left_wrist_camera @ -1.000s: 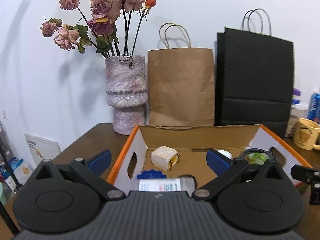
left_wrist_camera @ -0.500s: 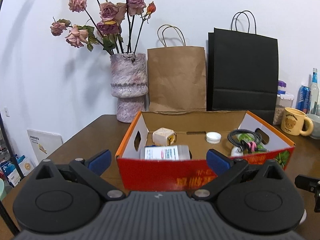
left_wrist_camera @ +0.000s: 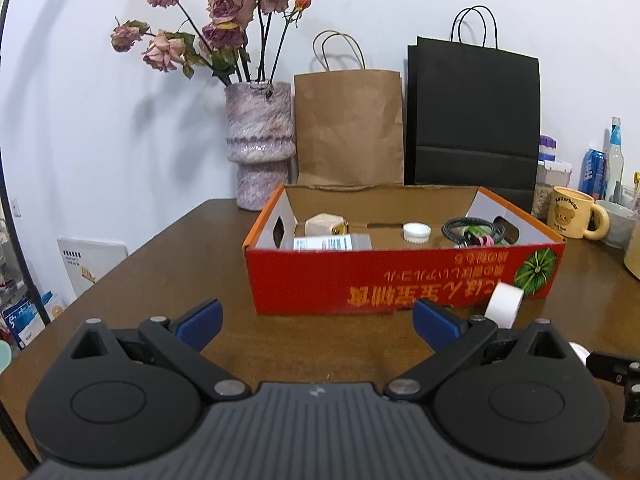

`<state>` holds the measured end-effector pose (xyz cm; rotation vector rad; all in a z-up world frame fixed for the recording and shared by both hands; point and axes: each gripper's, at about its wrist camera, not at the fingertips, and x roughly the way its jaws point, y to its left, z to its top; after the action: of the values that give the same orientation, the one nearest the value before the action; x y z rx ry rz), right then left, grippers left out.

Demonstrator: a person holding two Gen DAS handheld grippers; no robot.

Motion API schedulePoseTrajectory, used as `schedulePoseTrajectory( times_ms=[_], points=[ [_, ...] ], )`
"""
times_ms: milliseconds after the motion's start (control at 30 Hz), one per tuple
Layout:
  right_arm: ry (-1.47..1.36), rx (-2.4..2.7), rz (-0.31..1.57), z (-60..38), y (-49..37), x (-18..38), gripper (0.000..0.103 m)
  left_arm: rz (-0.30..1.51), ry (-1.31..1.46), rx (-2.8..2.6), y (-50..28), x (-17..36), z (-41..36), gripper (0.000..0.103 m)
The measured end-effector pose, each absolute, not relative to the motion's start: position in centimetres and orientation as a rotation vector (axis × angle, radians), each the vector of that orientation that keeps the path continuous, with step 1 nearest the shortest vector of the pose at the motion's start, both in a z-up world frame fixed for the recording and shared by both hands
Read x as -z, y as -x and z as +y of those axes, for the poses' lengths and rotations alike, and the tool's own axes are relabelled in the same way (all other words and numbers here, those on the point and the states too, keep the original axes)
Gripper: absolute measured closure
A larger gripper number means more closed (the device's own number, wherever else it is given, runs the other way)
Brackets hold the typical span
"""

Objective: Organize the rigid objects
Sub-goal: 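Grasp the white round lid with the right gripper while the left gripper grasps the tape roll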

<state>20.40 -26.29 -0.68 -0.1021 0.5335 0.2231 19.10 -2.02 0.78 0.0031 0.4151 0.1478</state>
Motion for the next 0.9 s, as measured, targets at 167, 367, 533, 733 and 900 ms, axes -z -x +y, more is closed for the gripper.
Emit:
schedulePoseTrajectory(
  times_ms=[167, 367, 533, 733, 900],
  points=[
    [0.109, -0.228, 0.562, -26.4, -19.5, 1.4, 0.0, 0.431, 0.005, -0.153, -18.0, -0.4, -1.8, 0.0],
    [0.097, -0.227, 0.601, -26.6, -19.6, 2.0, 0.0, 0.453, 0.013, -0.151, -17.6, -0.1, -1.7, 0.0],
    [0.113, -0.239, 0.616, -26.2, -19.6, 2.4, 0.004, 0.463, 0.017, -0.144, -17.6, 0.0, -1.6, 0.0],
    [0.109, -0.297, 0.653, -25.3, -20.8, 2.8, 0.023, 0.48, 0.018, -0.135, -17.8, 0.2, -1.7, 0.0],
    [0.068, -0.322, 0.651, -24.9, -22.1, 2.8, 0.054, 0.482, 0.02, -0.133, -17.7, 0.2, -1.6, 0.0]
  ],
)
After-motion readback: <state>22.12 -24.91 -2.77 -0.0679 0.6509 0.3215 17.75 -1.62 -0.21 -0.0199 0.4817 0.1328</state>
